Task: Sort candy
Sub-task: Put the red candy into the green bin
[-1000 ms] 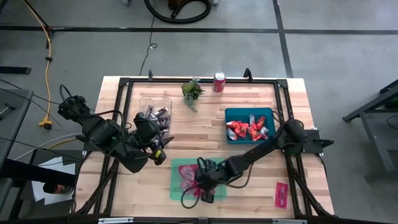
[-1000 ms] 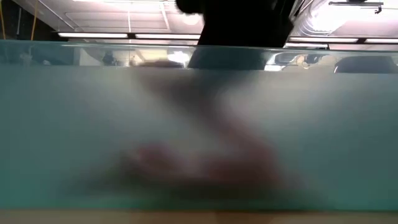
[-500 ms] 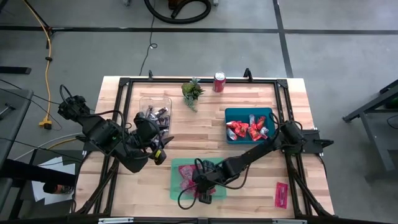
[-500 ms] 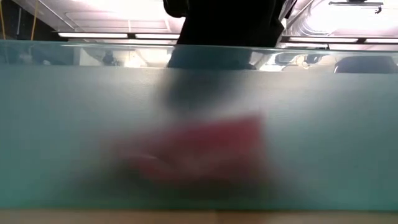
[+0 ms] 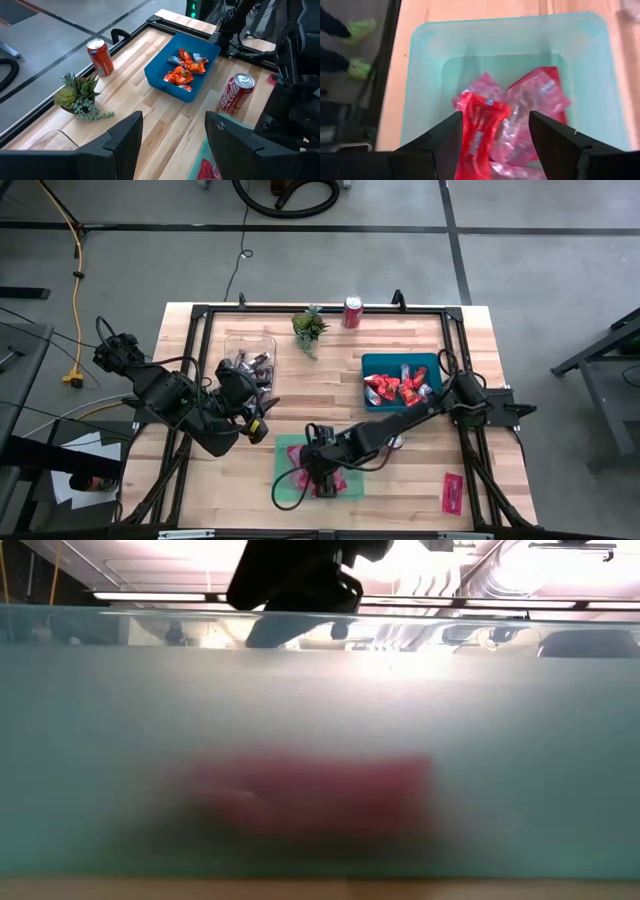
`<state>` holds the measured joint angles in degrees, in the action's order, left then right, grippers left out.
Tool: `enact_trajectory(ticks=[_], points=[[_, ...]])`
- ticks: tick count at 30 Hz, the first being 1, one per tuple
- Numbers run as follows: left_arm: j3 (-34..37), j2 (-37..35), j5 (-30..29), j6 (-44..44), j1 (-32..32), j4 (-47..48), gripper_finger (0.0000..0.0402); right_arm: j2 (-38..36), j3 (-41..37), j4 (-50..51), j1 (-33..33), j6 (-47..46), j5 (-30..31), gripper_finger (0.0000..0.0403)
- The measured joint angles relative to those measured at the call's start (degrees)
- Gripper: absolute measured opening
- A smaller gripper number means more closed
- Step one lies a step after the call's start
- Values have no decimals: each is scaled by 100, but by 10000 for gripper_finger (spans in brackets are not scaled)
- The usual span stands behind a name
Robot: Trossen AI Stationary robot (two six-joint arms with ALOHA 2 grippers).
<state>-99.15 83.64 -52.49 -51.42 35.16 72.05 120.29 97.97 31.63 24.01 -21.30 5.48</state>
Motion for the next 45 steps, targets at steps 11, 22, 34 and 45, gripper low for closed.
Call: enact_trajectory(ticks=[11, 22, 34, 45], points=[[0, 0, -144, 111, -1, 7, 203, -7, 256, 785, -79, 676, 56, 222], [-4, 0, -221, 210, -271, 0, 203, -672, 248, 1797, -113, 959, 727, 222], [-7, -2, -276, 250, -331, 19, 203, -1175, 245, 2756, -149, 937, 1213, 222], [-4, -2, -1709, -1016, 249, 1306, 203, -1992, -1240, 2733, -102, -125, 1357, 222]])
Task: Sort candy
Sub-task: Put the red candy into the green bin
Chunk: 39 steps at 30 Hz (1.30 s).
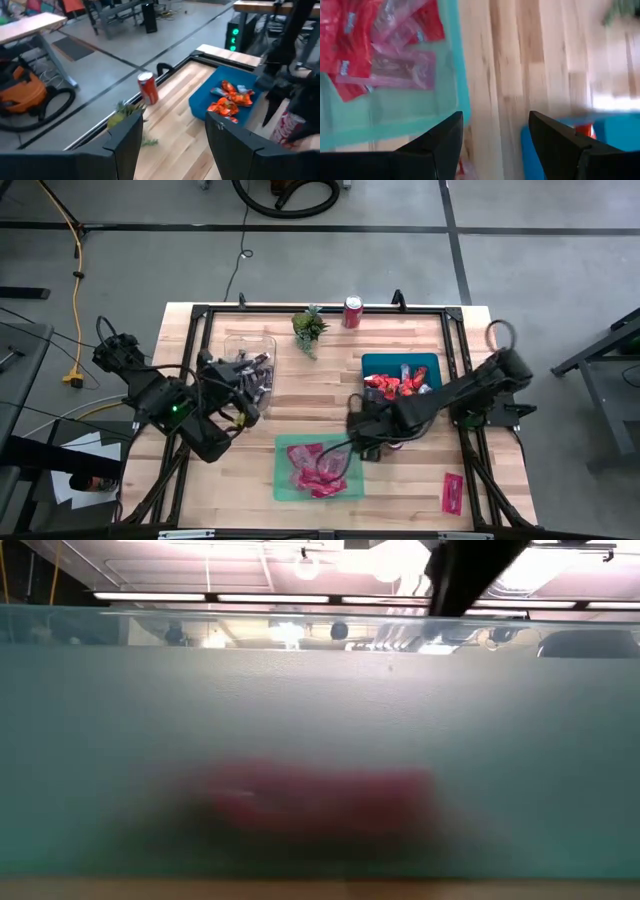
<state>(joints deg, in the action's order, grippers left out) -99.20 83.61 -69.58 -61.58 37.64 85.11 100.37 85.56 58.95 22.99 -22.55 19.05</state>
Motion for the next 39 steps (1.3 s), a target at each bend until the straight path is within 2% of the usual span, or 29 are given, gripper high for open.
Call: enact_trajectory(ticks=[2, 4, 9, 13, 15, 18, 22, 27, 29, 31, 33, 35, 39], points=[[0, 0, -2, -528, 41, 438, 203, -506, -591, -289, 46, -342, 2, 222], [3, -18, 0, -813, 23, 476, 203, -1063, -1095, -424, 93, -804, 6, 222], [13, -116, 169, -752, -202, 447, 202, -2430, -2050, -604, 184, -2088, 197, 222], [96, -107, 448, -578, -454, 216, 202, -3176, -2556, -699, 192, -2802, 214, 222], [412, -139, 758, -234, -595, -236, 202, -3408, -2747, -711, 192, -2991, 250, 222], [1154, -279, 1684, 400, -870, -1220, 202, -3597, -2974, -794, 189, -3010, 242, 222], [2459, -626, 3167, 1464, -1337, -3368, 200, -3634, -3069, -792, 189, -3045, 109, 222], [3806, -1031, 4675, 2426, -2135, -6222, 185, -3634, -3071, -822, 187, -2896, -548, 222], [4173, -1144, 5285, 2647, -2509, -7047, 177, -3634, -3071, -821, 187, -2851, -987, 222], [4368, -1216, 5872, 2725, -2879, -7498, 170, -3634, -3071, -826, 189, -2920, -1515, 222], [4409, -1308, 6222, 2733, -3179, -7529, 165, -3634, -3071, -817, 250, -3188, -2055, 222], [4406, -1373, 6286, 2811, -3399, -7472, 163, -3627, -3069, -774, 387, -3566, -2440, 222], [4406, -1444, 6295, 3188, -3684, -7524, 163, -3427, -3069, -629, 815, -4369, -2513, 222]])
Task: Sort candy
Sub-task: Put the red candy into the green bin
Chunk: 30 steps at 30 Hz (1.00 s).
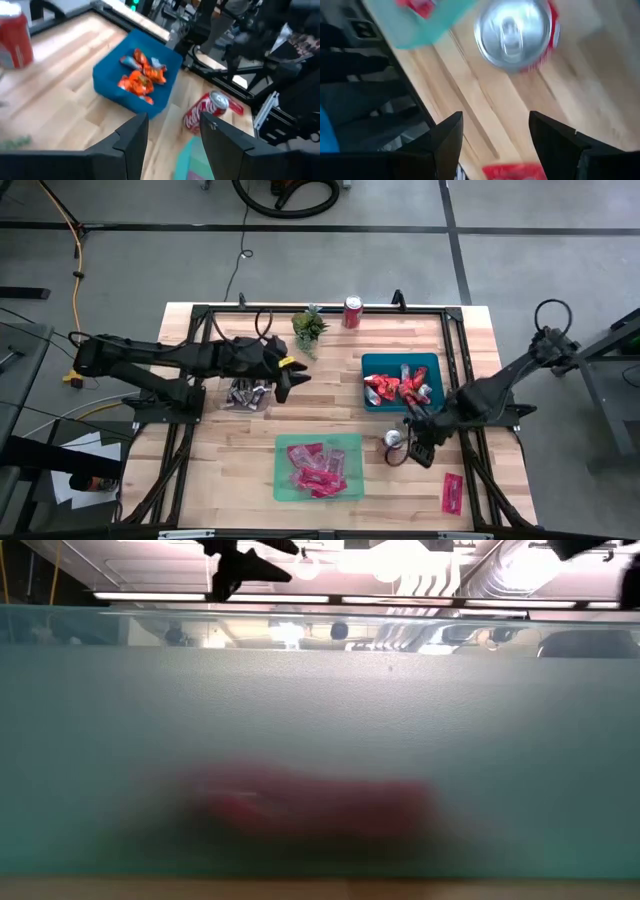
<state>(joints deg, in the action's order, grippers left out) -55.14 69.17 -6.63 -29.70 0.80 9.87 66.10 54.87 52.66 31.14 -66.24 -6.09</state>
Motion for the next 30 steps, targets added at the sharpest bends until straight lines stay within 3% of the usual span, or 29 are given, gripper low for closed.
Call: enact_trajectory(ticks=[8, 15, 30], points=[[-2, -45, 13, 445, -212, -22, 163, 796, -2, 381, 1026, -1305, -563, 222], [-3, -45, -51, 469, -236, -29, 163, 1430, -328, 348, 1638, -1643, -951, 222], [-2, -14, -345, -194, -234, -15, 163, 1742, -2305, -1990, 1725, -2602, -2256, 222]])
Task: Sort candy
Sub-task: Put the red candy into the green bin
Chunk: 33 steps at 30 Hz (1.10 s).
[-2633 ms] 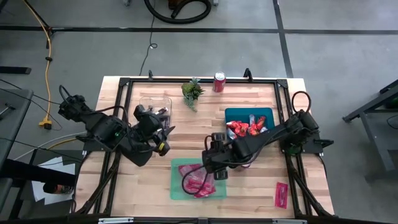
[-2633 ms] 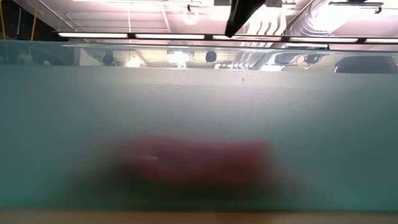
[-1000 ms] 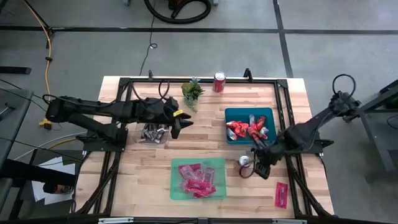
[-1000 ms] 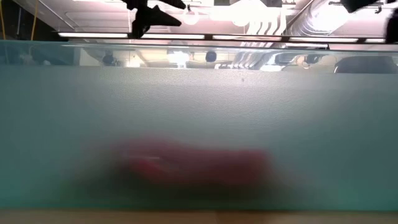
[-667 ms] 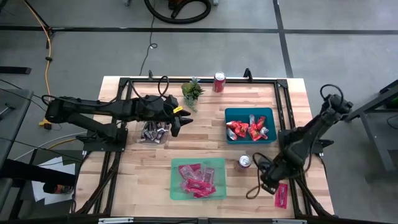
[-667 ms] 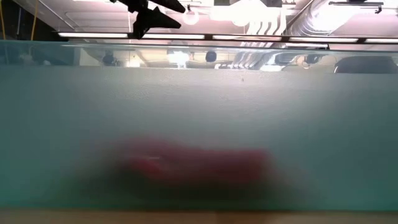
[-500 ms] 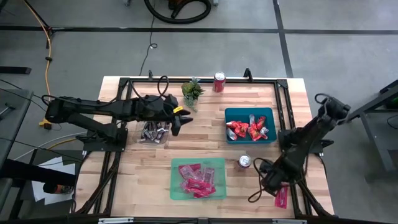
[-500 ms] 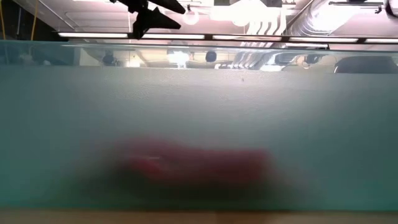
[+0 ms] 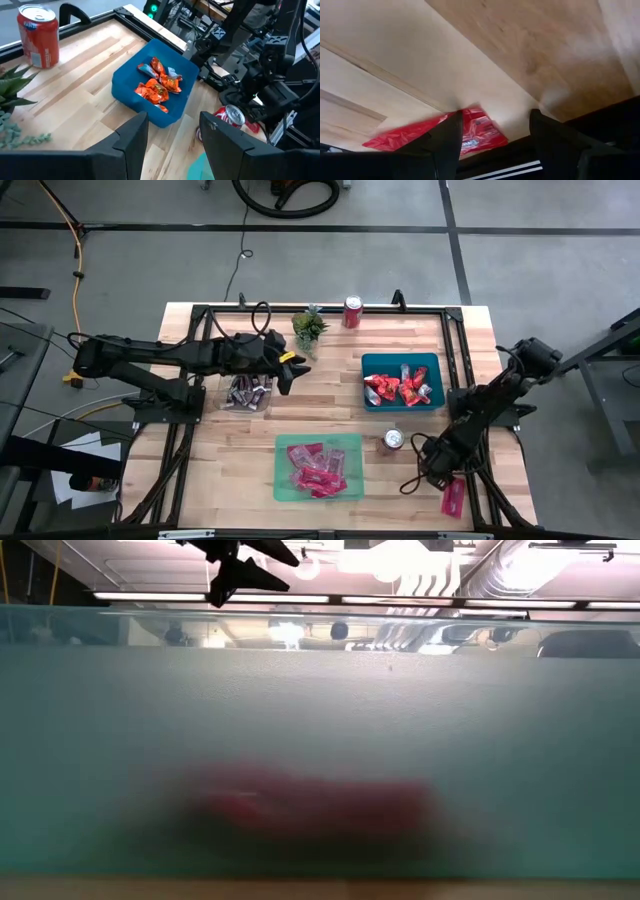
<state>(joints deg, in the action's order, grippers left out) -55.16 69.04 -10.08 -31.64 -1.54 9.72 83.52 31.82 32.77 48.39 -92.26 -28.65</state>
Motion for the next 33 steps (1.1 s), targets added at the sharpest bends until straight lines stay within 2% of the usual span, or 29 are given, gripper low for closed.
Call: enact_trajectory(ticks=[7, 13, 19, 25, 33], points=[[0, 0, -106, -23, 0, -18, 163, -4, -4, -38, 47, 129, -44, 222], [0, 0, -105, -7, 0, -8, 163, -108, 487, 127, 81, 380, -145, 222], [0, 0, -108, 337, 0, 10, 163, -70, 853, 90, 267, -176, -200, 222], [0, -2, -108, 720, 0, 56, 163, 469, 852, 22, 489, -717, -376, 222], [0, -7, -103, 1299, 0, 75, 163, 1295, 922, -80, 399, -435, -670, 213]])
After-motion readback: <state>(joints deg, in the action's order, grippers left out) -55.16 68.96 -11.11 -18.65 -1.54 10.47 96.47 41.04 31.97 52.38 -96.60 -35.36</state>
